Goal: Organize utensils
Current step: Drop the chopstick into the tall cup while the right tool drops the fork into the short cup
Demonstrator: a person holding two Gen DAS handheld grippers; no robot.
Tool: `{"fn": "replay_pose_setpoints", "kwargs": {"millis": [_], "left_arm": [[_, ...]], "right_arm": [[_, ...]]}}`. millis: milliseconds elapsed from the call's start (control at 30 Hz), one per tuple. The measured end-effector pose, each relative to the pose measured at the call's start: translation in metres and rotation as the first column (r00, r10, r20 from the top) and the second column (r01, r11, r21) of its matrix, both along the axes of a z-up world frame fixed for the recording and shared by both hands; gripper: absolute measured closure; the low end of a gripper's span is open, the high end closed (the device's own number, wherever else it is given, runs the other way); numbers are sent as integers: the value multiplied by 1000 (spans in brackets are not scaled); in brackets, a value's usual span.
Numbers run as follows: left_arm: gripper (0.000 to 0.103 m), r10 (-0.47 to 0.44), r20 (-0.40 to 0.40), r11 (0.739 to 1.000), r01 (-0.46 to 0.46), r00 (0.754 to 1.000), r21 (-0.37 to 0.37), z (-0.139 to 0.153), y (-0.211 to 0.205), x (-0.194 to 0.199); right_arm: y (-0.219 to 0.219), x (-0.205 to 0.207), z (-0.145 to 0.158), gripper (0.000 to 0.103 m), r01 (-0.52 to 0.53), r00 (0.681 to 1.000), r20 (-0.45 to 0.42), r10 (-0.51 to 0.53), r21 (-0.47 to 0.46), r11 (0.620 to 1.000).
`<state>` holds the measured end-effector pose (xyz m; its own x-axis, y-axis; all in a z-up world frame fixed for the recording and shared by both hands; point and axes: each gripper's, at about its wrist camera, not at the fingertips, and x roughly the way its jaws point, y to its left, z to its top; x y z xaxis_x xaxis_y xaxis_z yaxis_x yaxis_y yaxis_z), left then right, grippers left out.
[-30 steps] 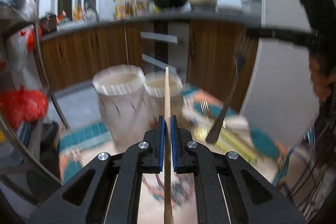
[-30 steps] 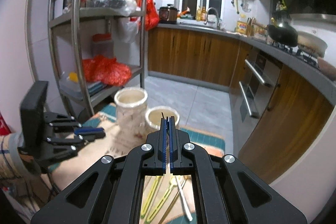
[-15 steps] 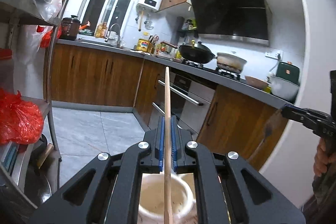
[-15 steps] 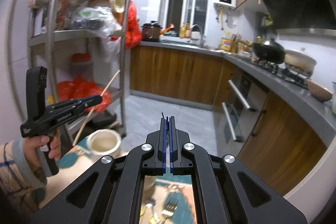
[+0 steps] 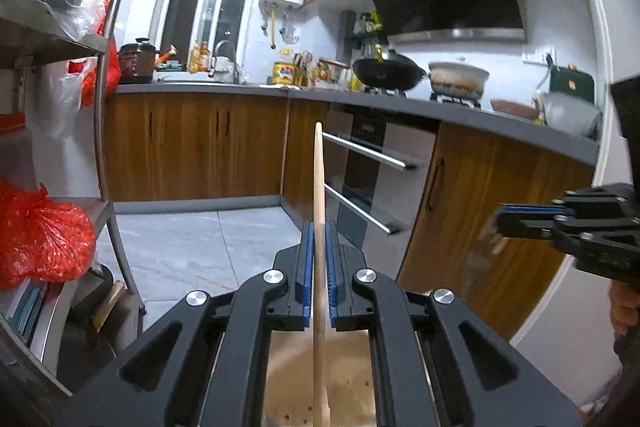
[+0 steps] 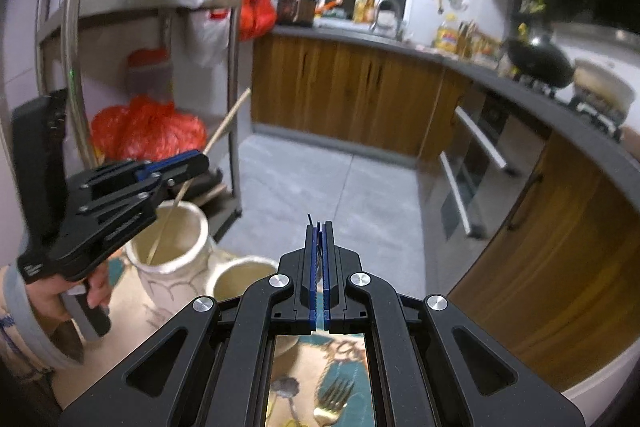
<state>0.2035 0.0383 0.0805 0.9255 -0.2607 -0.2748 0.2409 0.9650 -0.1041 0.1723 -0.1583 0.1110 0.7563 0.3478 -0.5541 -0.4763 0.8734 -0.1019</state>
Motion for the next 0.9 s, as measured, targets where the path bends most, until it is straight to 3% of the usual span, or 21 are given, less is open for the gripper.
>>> {"fn": "replay_pose_setpoints", "kwargs": {"millis": [233,633,700,767,900], "left_arm": [[97,-34,-51,999,33,998,-24,-17,3,-7],[95,-20,-80,999,23,997,46,-16,-2,-15],[86,-11,-81,999,15,997,49,-13,-1,-18],[71,-1,-70,999,4,998,45,-8,2,-23],[58,8,-64,999,-5,998,36,3,6,-34]], "right_arm": [[8,14,-15,100,18,999,-43,-18,-6,1000],[-1,25,-19,99,52,996,-81,-49,39,998],[-3,24,-18,93,54,996,-78,-50,51,997],[-7,22,-15,81,56,996,-70,-51,74,996],[-18,15,-4,66,65,997,-41,-60,122,990]]}}
